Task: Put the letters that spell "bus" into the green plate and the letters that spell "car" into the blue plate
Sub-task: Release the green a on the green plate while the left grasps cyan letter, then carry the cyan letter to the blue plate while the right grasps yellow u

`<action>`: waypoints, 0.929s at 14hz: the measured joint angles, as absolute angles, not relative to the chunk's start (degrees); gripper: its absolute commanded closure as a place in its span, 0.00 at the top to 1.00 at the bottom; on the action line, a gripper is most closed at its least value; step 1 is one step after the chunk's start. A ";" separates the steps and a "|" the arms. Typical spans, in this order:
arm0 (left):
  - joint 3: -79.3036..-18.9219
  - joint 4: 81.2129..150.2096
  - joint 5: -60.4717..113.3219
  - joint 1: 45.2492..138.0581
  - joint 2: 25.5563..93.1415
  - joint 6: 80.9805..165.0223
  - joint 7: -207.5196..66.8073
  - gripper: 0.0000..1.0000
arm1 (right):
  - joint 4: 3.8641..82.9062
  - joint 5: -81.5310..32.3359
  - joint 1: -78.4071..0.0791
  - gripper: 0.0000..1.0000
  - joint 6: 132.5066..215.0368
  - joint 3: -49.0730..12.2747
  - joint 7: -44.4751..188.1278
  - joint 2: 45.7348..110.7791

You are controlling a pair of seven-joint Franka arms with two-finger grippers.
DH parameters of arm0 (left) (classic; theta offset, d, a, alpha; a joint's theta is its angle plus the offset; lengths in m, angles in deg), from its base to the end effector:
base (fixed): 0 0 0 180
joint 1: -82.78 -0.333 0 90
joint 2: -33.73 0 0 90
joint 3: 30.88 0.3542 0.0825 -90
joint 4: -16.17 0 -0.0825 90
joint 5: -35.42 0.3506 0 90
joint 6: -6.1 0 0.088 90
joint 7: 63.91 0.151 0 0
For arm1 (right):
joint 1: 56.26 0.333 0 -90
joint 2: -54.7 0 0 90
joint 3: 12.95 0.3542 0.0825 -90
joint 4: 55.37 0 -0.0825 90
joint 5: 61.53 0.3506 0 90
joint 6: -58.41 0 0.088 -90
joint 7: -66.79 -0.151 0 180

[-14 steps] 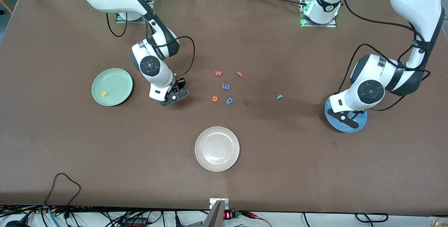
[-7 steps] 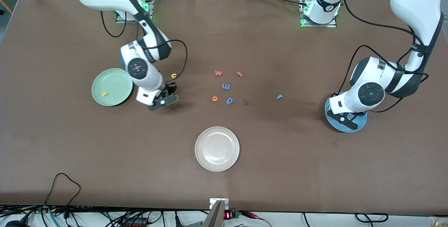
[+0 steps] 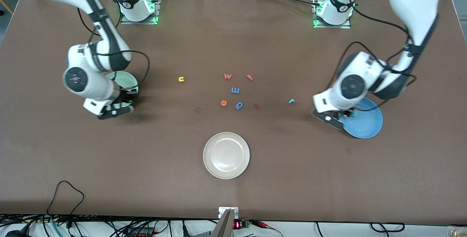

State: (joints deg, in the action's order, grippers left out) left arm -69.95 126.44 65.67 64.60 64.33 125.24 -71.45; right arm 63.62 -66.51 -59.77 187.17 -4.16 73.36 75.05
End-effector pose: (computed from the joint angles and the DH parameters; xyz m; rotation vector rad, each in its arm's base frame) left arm 0.5632 -0.1462 0.2595 -2.8865 0.7657 0.2779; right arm 0.5490 0.0439 0.2617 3.0953 0.4090 -0.2804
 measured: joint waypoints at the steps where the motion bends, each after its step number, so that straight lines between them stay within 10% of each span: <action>1: -70.12 126.73 65.67 66.70 65.27 126.58 -74.26 0.80 | 64.01 -66.52 -61.33 0.50 187.17 -4.17 74.64 75.27; 2: -70.15 127.15 65.67 68.77 66.61 128.84 -75.97 0.73 | 64.34 -66.52 -62.44 0.86 187.17 -4.17 75.47 75.51; 3: -70.14 127.54 65.67 70.74 68.18 130.95 -76.87 0.69 | 64.49 -66.52 -63.04 1.00 187.18 -4.17 76.00 75.76; 13: -69.65 128.39 67.88 73.46 72.37 134.57 -77.77 0.51 | 66.44 -66.30 -58.89 1.00 188.57 3.83 67.53 74.47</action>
State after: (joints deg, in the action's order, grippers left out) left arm -69.65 128.39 67.88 73.46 72.37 134.57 -77.77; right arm 66.44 -66.30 -58.89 188.57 3.83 67.53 74.47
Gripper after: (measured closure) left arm 0.471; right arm 0.000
